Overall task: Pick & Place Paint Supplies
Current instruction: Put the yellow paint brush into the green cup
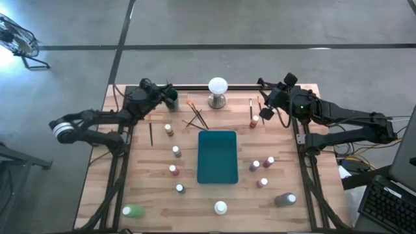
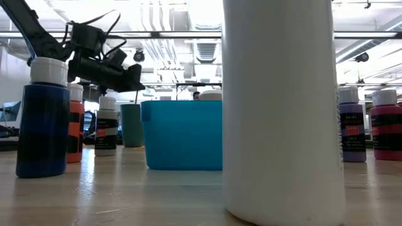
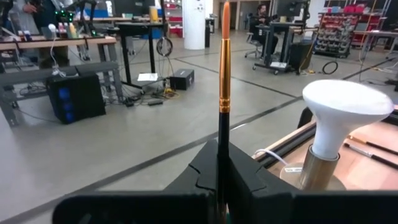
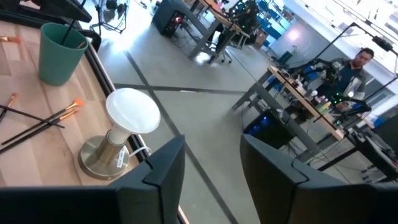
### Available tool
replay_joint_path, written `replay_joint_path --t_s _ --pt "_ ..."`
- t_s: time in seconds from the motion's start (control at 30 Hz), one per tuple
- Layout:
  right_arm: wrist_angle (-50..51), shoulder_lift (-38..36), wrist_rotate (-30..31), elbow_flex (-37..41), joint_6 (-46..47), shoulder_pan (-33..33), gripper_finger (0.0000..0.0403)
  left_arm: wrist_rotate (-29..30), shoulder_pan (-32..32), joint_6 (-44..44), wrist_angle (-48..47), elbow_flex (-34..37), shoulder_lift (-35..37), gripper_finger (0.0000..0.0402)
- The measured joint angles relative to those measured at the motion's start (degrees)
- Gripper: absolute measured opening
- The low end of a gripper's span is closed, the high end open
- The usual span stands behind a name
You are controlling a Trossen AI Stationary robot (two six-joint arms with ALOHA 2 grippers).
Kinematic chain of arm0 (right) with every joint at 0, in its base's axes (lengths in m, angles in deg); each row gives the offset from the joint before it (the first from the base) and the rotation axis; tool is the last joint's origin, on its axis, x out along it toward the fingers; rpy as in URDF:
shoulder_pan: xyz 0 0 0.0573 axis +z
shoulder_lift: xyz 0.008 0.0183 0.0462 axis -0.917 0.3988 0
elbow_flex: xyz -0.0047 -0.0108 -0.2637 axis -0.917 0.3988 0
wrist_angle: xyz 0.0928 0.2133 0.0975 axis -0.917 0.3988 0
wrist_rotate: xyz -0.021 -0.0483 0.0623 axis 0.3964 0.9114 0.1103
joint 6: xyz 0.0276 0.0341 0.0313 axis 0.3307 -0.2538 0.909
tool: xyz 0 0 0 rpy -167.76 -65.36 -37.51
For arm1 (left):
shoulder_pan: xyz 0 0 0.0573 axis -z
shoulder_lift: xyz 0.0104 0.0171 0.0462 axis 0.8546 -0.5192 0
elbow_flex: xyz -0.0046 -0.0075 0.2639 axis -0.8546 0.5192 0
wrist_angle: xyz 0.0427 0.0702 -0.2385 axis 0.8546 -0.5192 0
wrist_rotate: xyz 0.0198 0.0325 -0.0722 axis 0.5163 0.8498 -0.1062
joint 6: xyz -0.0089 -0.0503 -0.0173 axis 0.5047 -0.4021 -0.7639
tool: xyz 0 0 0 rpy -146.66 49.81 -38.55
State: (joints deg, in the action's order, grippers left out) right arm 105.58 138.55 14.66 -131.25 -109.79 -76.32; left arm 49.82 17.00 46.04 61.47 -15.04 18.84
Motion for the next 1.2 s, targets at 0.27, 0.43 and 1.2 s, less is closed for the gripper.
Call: replay_joint_path --t_s 0.27,0.43,1.2 --pt "-0.07 -0.02 0.01 1.61 -0.07 0.00 0.0143 0.07 -0.12 -1.82 2.81 1.97 -2.19 0.0011" --pt "-0.52 -0.02 0.00 2.79 -0.22 -0.02 0.0127 0.09 -0.26 -3.22 4.80 3.76 -2.27 0.0011" --pt "-3.08 -0.02 0.04 3.50 -1.09 -1.07 0.0079 -0.70 -0.28 -4.04 1.80 3.56 -3.95 0.0011"
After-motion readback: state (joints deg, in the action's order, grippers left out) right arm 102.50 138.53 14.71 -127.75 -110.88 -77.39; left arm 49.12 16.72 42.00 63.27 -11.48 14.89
